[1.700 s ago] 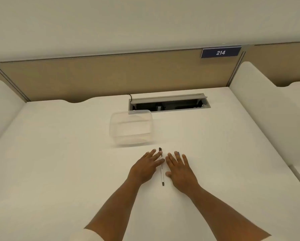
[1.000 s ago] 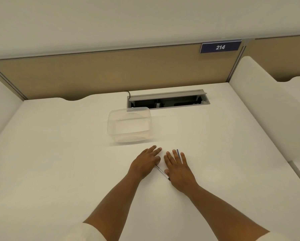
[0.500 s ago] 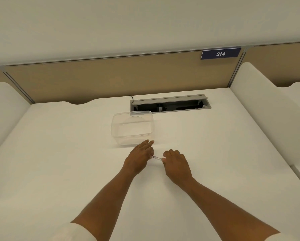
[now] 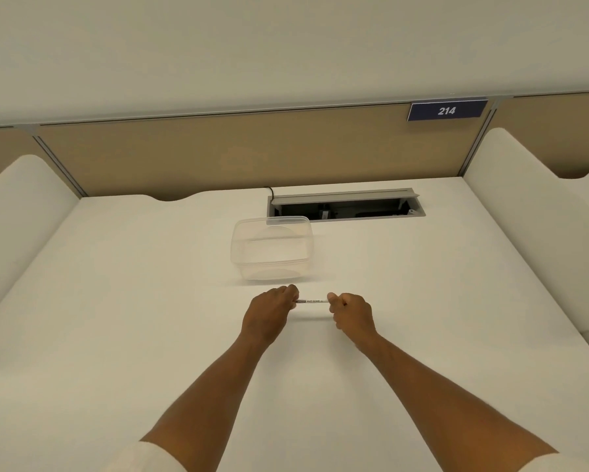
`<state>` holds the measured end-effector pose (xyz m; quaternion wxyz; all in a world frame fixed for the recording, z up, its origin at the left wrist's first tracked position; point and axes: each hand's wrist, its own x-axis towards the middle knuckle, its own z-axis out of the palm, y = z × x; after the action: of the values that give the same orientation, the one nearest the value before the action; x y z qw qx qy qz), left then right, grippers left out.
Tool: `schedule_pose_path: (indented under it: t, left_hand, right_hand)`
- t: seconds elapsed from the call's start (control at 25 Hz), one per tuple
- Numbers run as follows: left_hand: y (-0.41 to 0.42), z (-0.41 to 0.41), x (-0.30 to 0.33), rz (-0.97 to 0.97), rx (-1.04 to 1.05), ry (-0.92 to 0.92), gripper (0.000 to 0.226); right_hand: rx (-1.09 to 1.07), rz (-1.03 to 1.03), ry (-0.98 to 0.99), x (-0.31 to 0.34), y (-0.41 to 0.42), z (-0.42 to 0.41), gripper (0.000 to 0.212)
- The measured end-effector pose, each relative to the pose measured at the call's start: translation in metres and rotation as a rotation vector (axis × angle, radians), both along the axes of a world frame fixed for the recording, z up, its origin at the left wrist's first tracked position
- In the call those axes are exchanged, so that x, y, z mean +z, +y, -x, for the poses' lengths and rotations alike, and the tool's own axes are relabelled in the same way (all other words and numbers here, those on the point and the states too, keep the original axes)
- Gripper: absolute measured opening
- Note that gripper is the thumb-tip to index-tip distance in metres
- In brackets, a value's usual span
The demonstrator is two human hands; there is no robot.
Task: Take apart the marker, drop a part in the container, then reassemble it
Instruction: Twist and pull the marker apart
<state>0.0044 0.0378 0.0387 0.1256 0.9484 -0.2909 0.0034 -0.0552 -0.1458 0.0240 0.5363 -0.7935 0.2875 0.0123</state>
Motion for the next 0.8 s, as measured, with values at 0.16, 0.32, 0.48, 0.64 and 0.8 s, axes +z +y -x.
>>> schedule_pose_path:
  t: [0.16, 0.32, 0.48, 0.64, 0.8]
  left_hand:
    - [0.006, 0.001, 0.000, -0.025, -0.006, 0.001, 0.015]
    - [0.009, 0.003, 0.003, 0.018, -0.015, 0.018, 0.018]
    - [0.009, 0.007, 0.003, 0.031, -0.008, 0.032, 0.021]
    - [0.005, 0.008, 0.000, 0.077, 0.006, 0.077, 0.023]
    - [0.006, 0.006, 0.002, 0.095, 0.013, 0.110, 0.019]
  right_hand:
    - [-0.013, -0.220, 0.096, 0.010, 0.001, -0.002, 0.040]
    - [0.001, -0.255, 0.159, 0.012, 0.000, -0.001, 0.038]
    - [0.065, -0.203, 0.068, 0.008, 0.000, 0.004, 0.039]
    - [0.027, 0.019, -0.044, 0.002, 0.000, 0.008, 0.044]
    - [0.004, 0.127, -0.120, -0.004, 0.008, 0.010, 0.052]
